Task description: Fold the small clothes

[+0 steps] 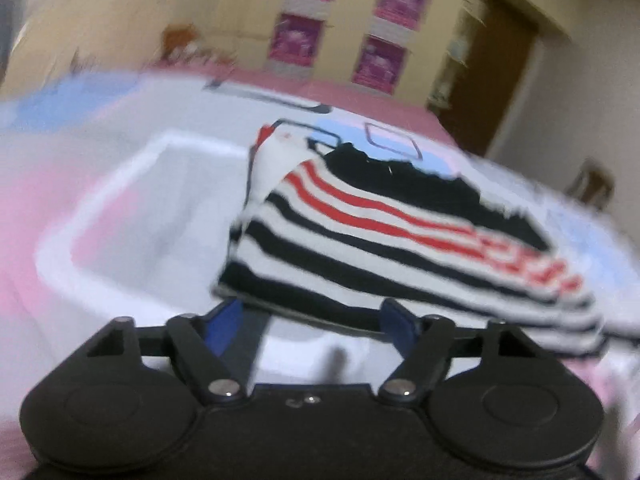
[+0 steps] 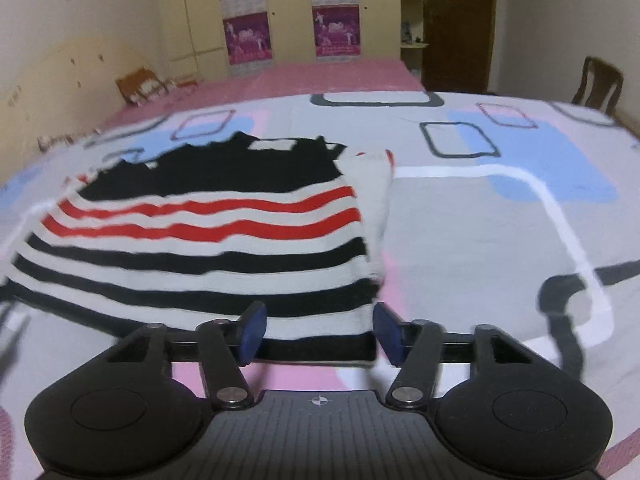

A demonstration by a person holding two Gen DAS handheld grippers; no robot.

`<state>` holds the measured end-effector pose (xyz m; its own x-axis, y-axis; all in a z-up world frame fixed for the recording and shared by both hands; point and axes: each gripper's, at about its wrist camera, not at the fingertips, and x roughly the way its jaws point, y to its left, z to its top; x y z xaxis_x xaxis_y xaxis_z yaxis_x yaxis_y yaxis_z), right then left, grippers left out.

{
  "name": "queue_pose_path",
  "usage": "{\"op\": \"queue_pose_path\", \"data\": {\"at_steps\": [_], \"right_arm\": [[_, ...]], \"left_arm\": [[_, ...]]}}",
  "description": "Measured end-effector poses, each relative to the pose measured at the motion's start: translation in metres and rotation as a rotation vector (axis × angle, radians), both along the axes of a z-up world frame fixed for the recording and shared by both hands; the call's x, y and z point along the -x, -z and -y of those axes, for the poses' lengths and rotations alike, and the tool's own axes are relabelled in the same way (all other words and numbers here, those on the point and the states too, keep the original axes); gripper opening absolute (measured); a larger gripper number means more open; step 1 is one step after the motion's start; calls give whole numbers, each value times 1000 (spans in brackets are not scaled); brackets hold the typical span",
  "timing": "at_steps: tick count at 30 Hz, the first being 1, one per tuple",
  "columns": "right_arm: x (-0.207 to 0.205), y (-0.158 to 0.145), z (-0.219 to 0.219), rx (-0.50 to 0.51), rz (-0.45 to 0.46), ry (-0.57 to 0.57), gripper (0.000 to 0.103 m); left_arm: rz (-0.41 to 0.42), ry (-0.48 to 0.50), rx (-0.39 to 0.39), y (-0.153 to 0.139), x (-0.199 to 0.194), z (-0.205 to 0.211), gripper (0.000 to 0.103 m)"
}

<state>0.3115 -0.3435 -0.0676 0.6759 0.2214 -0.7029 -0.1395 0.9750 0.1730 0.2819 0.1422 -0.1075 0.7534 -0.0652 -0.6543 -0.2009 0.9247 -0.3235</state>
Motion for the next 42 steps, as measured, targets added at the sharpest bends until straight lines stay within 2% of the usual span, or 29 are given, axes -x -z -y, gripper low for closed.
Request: {"op": "queue_pose_path", "data": {"at_steps": [1, 3, 4, 7, 10, 17, 18, 21, 22, 23, 25, 26, 27, 29, 42], "right_arm": [[-1, -1, -1, -29, -2, -1, 17], [-4, -3, -5, -78, -9, -3, 11], [-5, -5, -8, -107, -3, -11, 7], [-17, -10, -23, -162, -19, -39, 7], [-33, -12, -41, -179, -26, -59, 7], [-81, -5, -85, -202, -58, -100, 7], [-86, -3, -90, -205, -64, -104, 7], [-99, 2, -105, -220, -85, -112, 7], [-102, 4, -109, -224, -88, -115, 7], [-104, 3, -112, -229, -88, -117, 7], [-104, 0, -117, -246, -76, -130, 7], [-105, 1, -119, -248, -71, -140, 7], [-106, 4, -123, -241, -75, -153, 7], [-113, 18, -132, -179, -137, -156, 7], [-112, 22, -134, -170, -123, -157, 6]], "left_arm": [[-5, -36, 87, 6, 0, -6, 68], [-11, -111, 244, 19, -2, -16, 65], [4, -144, 297, 24, -3, -21, 63], [39, -215, 372, 31, -12, -29, 52], [78, -276, 386, 37, -23, -36, 47], [127, -301, 403, 45, -54, -42, 45], [128, -297, 406, 46, -57, -44, 41], [116, -270, 410, 48, -62, -50, 19], [117, -272, 431, 48, -62, -51, 18], [138, -269, 458, 44, -59, -52, 18], [205, -240, 451, 33, -52, -50, 17], [198, -244, 441, 34, -52, -49, 17], [152, -263, 441, 40, -55, -50, 17], [107, -284, 461, 51, -58, -53, 17], [112, -275, 415, 43, -60, -49, 17]]}}
